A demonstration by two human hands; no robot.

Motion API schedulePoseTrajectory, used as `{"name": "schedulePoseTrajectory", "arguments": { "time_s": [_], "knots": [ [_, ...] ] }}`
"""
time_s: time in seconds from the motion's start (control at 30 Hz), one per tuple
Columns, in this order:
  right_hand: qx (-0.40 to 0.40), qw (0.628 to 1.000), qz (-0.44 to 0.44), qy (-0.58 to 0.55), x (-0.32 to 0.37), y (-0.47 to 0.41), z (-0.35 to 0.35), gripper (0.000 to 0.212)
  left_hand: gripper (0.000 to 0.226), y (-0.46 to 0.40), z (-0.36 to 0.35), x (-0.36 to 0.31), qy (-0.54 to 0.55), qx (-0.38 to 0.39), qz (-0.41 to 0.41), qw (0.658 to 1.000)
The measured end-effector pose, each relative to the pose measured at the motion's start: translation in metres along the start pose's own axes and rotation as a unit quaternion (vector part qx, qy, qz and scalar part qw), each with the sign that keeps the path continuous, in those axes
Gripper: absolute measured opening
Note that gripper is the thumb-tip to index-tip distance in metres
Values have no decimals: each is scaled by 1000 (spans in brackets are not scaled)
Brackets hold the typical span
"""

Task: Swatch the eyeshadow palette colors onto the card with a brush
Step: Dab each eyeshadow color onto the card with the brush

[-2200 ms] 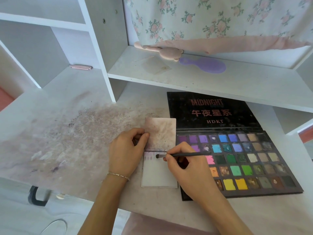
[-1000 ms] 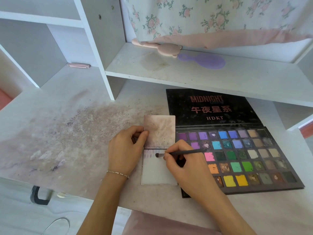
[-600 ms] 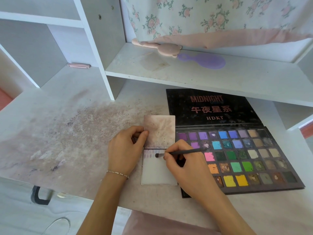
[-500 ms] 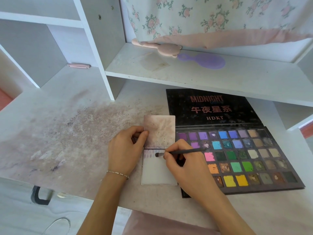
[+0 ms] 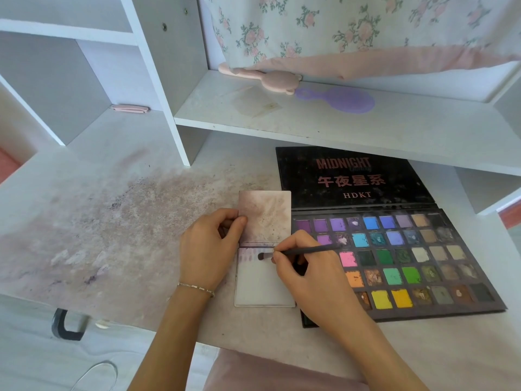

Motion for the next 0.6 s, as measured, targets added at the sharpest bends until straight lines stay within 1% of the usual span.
{"name": "schedulePoseTrajectory", "arguments": {
  "time_s": [0.1,0.17,0.27,0.33,0.47,0.6],
  "knots": [
    [6,1000,4,-7,0,0,0,20,7,0,0,0,1,-1,1,1000],
    [4,1000,6,-24,1,1,2,19,6,0,1,0,2,-2,1,1000],
    [-44,994,0,-100,1,2,9,12,5,0,0,0,4,0,-1,1000],
    [-87,988,3,-128,0,2,18,10,5,0,0,1,7,2,-2,1000],
    [-149,980,5,-131,-7,4,38,27,6,0,0,1,7,1,-2,1000],
    [-190,976,-4,-104,-21,4,61,32,6,0,0,0,5,-3,1,1000]
  ]
}}
Point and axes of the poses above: each hand's wrist, its own y-axis away from the middle knuckle, its own z-axis out of the back of the hand, x = y × z, the point moved 3 cm from there along -y, towards the middle knuckle, and after that the axes turned 7 degrees about -x, right-handed, at the moved point
